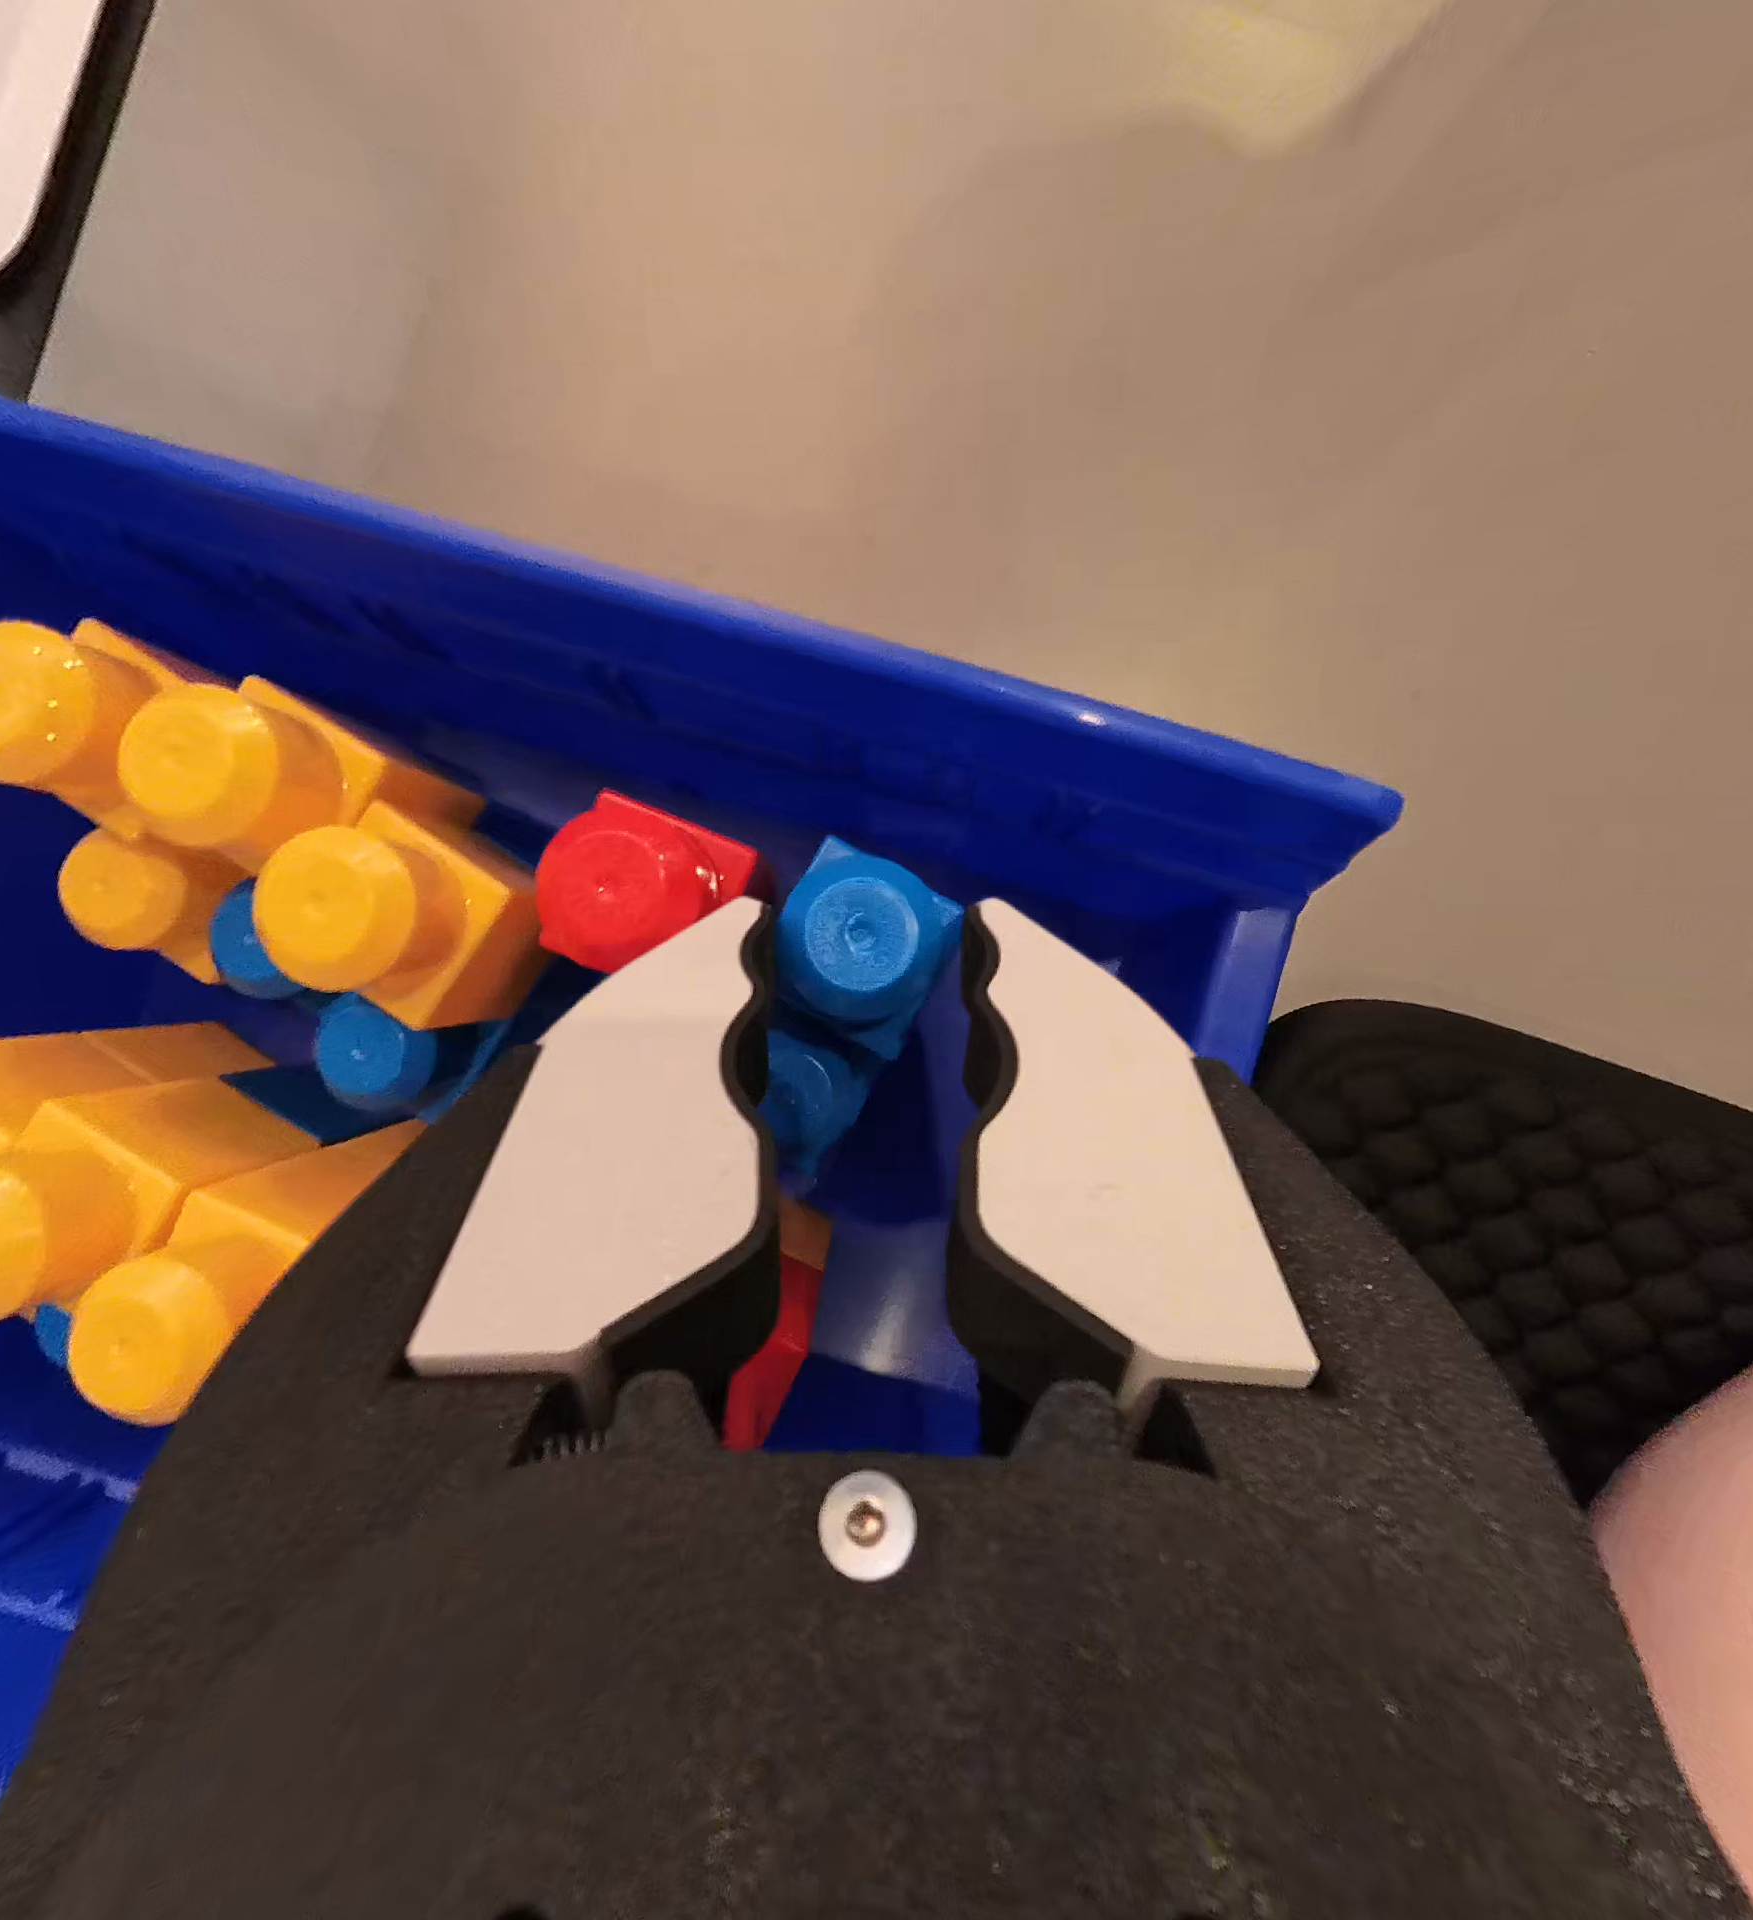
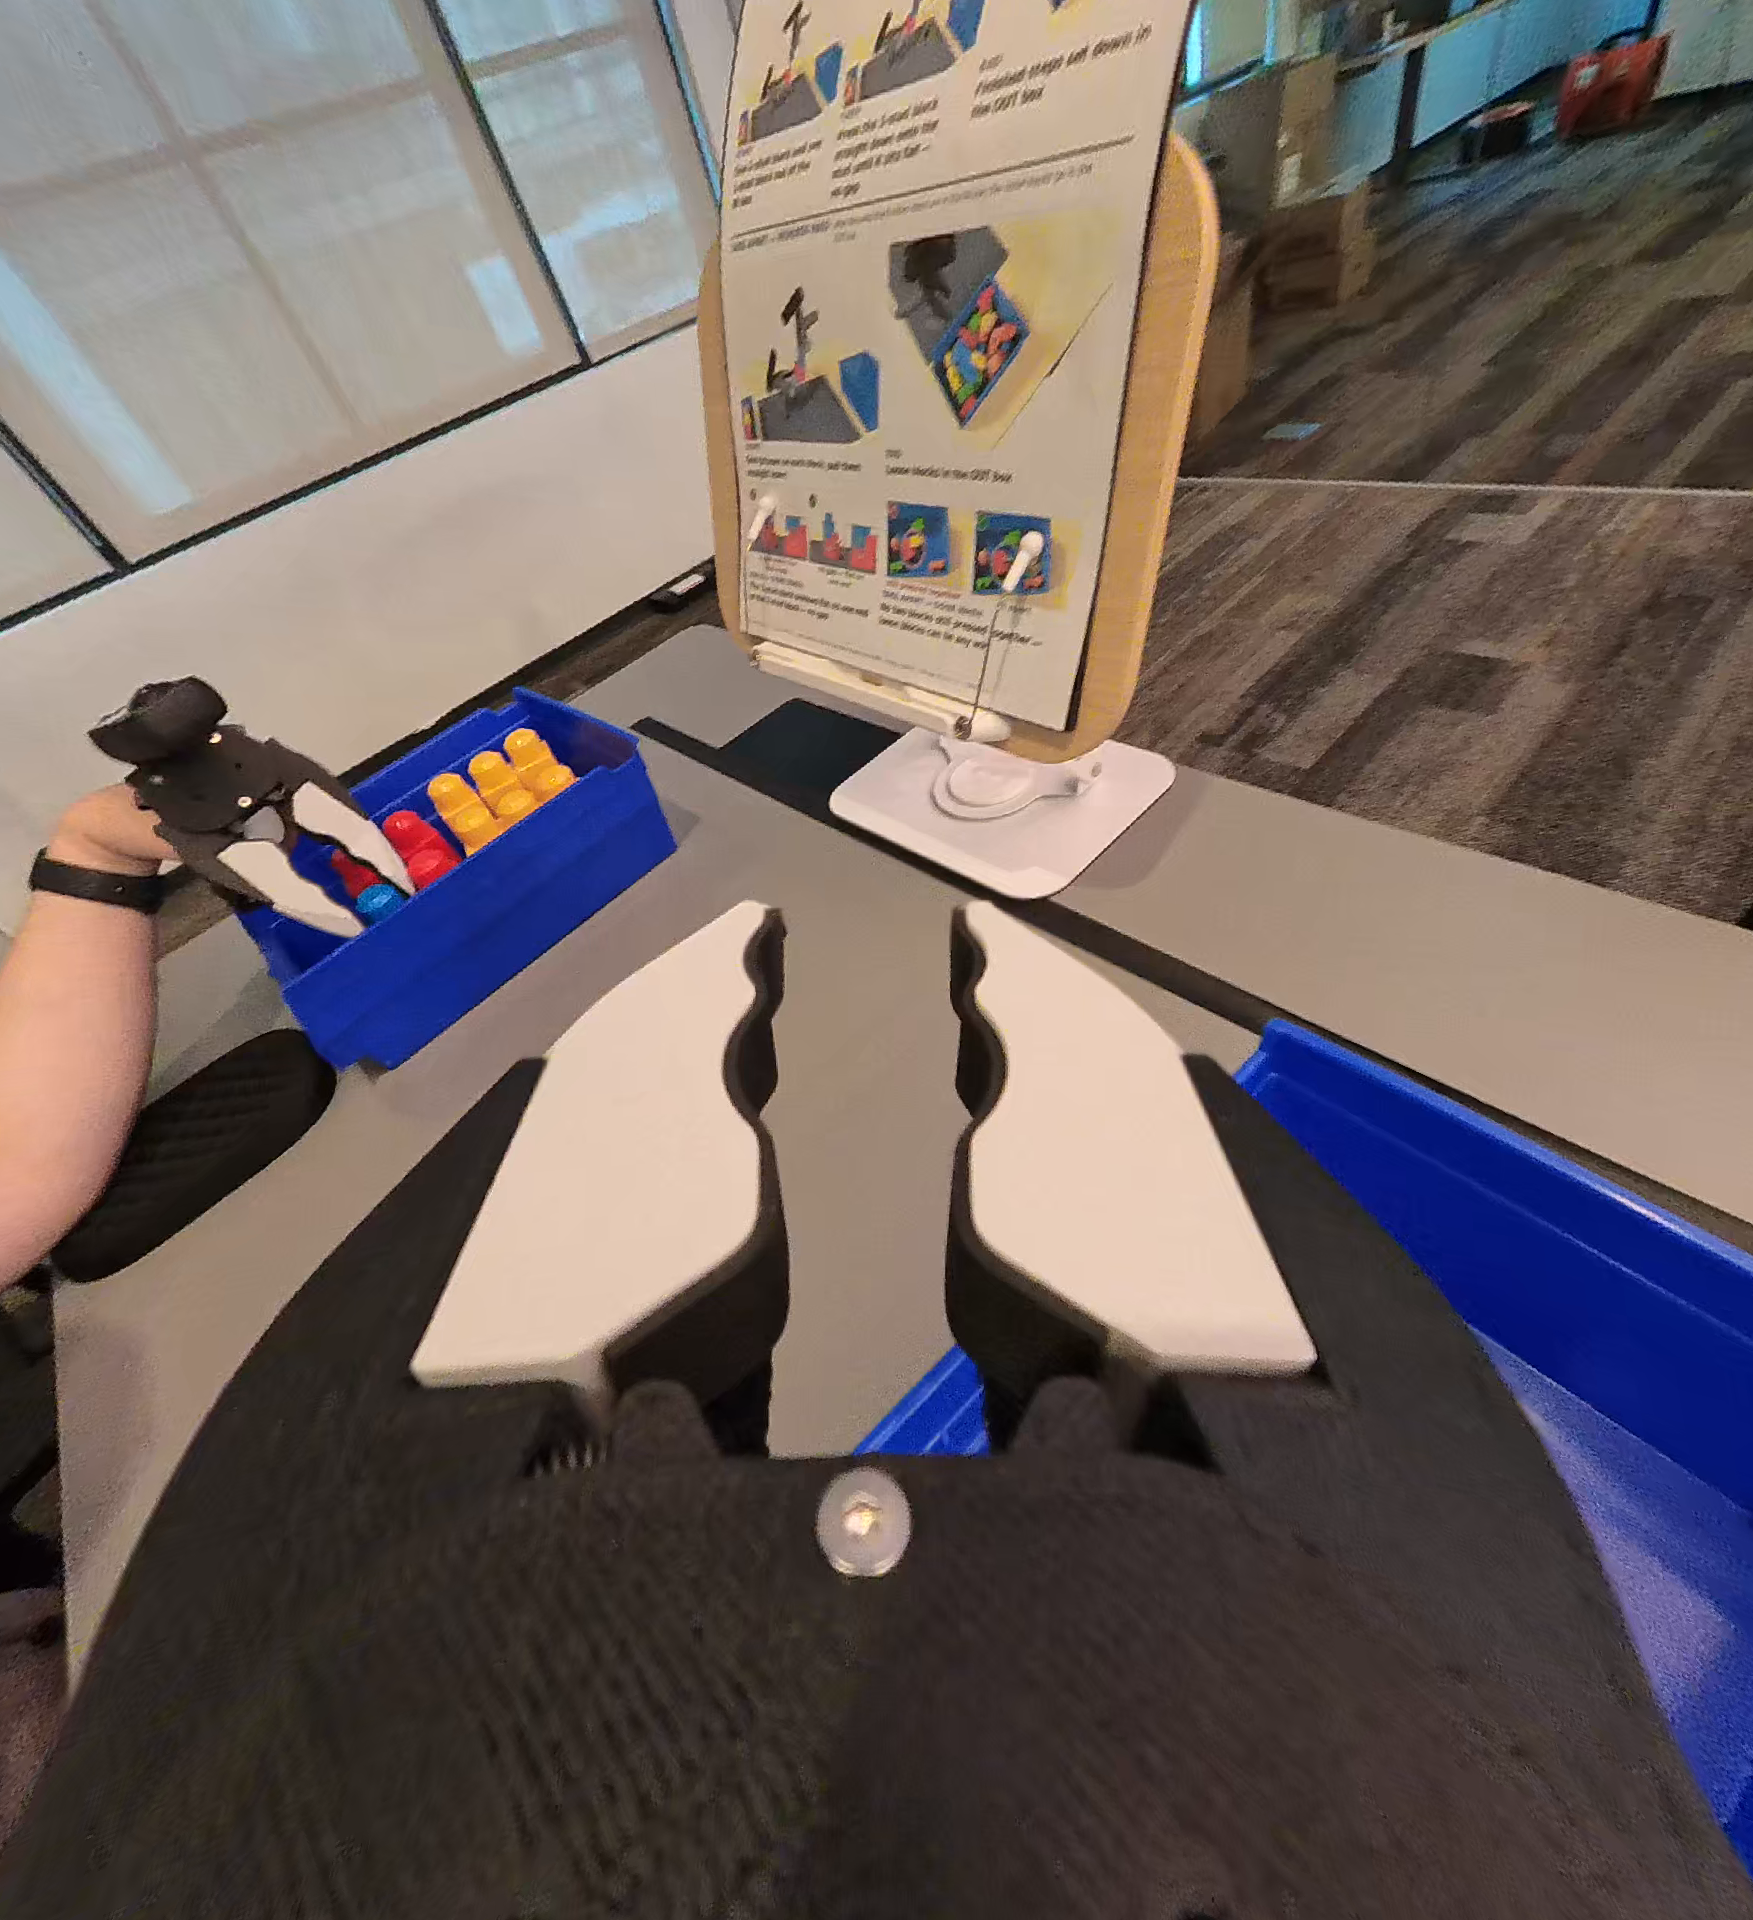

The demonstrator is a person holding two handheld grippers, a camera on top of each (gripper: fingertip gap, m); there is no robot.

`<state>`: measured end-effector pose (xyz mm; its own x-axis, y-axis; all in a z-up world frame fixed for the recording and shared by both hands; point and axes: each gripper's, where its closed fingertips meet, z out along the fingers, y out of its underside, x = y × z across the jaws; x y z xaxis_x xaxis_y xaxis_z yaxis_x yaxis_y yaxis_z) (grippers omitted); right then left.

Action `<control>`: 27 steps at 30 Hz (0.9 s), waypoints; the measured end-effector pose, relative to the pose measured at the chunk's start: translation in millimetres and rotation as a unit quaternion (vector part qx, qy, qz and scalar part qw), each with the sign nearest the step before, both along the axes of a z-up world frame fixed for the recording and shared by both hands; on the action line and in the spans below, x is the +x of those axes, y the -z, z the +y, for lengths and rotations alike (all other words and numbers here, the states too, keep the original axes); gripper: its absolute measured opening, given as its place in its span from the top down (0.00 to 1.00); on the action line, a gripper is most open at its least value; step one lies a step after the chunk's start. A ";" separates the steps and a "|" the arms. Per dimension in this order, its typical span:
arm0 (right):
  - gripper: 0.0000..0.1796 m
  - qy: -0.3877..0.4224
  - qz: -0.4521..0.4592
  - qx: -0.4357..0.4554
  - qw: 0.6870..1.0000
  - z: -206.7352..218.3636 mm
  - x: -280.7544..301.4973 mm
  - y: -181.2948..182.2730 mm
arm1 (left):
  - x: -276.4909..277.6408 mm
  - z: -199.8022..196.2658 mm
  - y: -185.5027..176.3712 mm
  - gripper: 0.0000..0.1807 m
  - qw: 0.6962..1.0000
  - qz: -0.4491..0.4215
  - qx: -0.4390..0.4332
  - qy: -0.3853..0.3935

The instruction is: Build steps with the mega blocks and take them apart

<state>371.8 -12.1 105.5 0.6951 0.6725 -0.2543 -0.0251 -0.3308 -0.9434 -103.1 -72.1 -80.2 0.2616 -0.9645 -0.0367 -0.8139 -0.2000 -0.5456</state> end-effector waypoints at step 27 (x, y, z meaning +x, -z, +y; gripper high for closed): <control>0.82 -0.018 -0.020 -0.050 0.998 6.6 -15.2 32.5 | -12.4 -5.1 29.7 0.77 0.995 0.082 -0.052 -0.016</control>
<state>356.5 -5.5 73.0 0.6810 0.6706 -0.2941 0.0251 -0.4228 -0.9059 -115.6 -77.2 -109.9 0.2905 -0.9567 0.0183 -0.8830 -0.2754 -0.3801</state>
